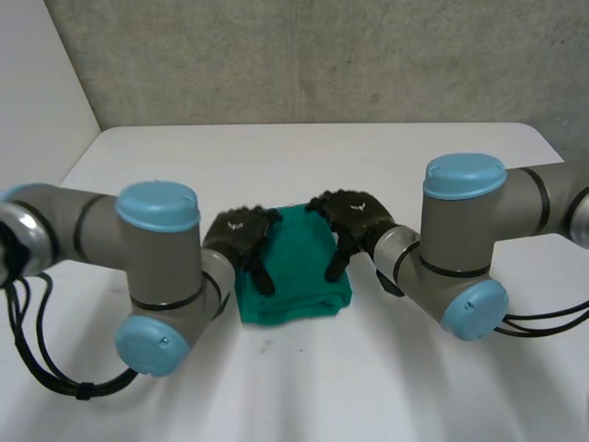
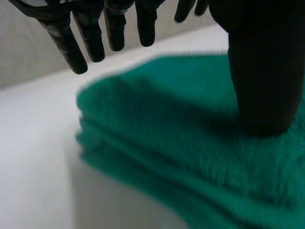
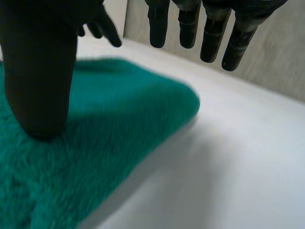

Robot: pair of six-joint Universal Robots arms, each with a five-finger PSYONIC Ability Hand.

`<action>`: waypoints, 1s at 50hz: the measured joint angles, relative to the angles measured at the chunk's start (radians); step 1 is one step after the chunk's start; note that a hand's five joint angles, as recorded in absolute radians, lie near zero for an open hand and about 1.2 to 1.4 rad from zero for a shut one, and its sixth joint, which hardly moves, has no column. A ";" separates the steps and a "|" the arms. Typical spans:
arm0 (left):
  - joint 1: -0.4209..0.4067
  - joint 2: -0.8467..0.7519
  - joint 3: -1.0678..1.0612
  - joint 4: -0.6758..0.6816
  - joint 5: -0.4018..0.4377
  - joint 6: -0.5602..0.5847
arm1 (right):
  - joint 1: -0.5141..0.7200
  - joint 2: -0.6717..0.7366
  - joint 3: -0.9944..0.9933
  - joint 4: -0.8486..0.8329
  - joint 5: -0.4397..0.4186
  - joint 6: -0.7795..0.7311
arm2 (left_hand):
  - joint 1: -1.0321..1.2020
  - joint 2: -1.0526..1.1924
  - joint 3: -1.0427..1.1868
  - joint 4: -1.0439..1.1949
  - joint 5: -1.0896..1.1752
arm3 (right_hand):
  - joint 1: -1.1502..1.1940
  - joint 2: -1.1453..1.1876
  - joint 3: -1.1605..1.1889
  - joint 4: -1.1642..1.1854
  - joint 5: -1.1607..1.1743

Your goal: Fold the towel.

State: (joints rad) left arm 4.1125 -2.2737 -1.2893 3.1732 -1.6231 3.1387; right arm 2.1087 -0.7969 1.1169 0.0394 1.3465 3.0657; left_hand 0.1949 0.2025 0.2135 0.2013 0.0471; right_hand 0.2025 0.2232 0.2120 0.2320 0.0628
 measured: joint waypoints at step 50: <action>0.240 0.598 0.042 -0.330 0.054 0.002 | -0.231 -0.561 0.062 0.082 0.267 -0.077 | 0.000 0.000 0.000 0.000 -0.002 | -0.001 0.000 0.000 0.000 -0.009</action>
State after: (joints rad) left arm 4.3524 -1.6760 -1.2477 2.8428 -1.5690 3.1410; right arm 1.8778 -1.3580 1.1790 0.1209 1.6134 2.9890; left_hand 0.1949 0.2025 0.2134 0.2013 0.0449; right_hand 0.2017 0.2232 0.2120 0.2320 0.0535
